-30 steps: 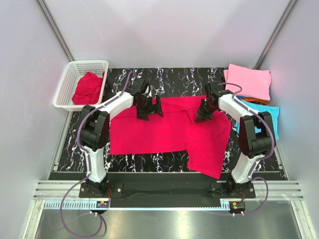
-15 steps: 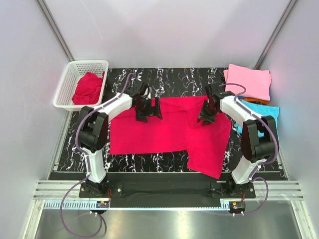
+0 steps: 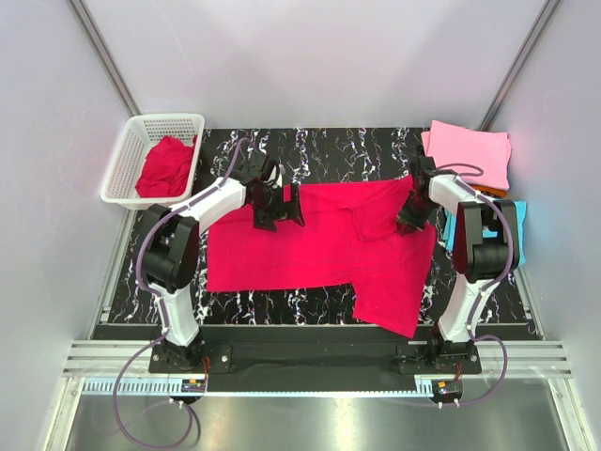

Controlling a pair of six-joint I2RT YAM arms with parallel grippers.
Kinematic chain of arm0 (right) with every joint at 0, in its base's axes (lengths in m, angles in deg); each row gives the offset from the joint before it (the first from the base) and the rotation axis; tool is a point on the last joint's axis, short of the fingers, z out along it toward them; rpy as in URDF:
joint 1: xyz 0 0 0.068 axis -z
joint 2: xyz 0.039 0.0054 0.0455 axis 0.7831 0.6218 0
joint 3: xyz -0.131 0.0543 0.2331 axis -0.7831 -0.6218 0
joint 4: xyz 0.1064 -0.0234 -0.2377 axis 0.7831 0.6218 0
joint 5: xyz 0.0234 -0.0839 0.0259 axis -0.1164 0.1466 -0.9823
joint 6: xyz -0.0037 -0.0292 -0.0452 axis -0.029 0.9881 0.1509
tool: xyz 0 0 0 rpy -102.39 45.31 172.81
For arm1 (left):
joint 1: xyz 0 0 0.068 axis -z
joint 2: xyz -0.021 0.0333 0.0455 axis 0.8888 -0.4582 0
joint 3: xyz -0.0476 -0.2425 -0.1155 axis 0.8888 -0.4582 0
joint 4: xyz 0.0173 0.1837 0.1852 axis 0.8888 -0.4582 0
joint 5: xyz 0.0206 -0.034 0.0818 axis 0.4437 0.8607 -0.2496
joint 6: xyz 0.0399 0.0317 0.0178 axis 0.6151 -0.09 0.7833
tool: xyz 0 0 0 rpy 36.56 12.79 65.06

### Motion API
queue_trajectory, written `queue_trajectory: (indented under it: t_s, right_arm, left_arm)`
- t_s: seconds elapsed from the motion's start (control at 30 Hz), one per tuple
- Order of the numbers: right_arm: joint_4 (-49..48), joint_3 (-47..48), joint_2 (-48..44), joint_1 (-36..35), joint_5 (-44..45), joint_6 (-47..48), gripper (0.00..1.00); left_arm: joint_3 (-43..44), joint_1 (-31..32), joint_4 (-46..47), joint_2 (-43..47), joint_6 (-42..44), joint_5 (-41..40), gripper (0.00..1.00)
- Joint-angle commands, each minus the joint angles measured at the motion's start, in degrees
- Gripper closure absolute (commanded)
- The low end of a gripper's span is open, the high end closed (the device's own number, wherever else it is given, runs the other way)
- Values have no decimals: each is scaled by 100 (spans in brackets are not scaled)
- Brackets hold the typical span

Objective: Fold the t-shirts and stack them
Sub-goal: Fold the tshirt

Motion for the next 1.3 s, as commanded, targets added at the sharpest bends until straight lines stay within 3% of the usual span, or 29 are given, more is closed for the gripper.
queue_trajectory:
  t_s: [0.0,0.57,0.63,0.7,0.83,1.07,1.27]
  right_arm:
    - [-157,578,76,102,383,277,78]
    - [-165,912,533,656,357,515,79]
    - [-183,947,568,656,295,550,81]
    - [-201,1017,595,656,286,559,89]
    - [-122,1070,472,656,295,506,91]
    - [142,1237,6,656,242,471,81]
    - [239,1317,23,656,154,489,80]
  left_arm:
    - [-44,21,136,307,111,-72,1]
    - [219,21,39,131,191,-98,1]
    - [272,21,22,113,199,-89,1]
    - [316,21,13,78,199,-98,1]
    - [351,21,-14,61,208,-124,1]
    - [412,21,-14,-27,182,-107,1]
    - [509,21,-23,-98,182,-80,1]
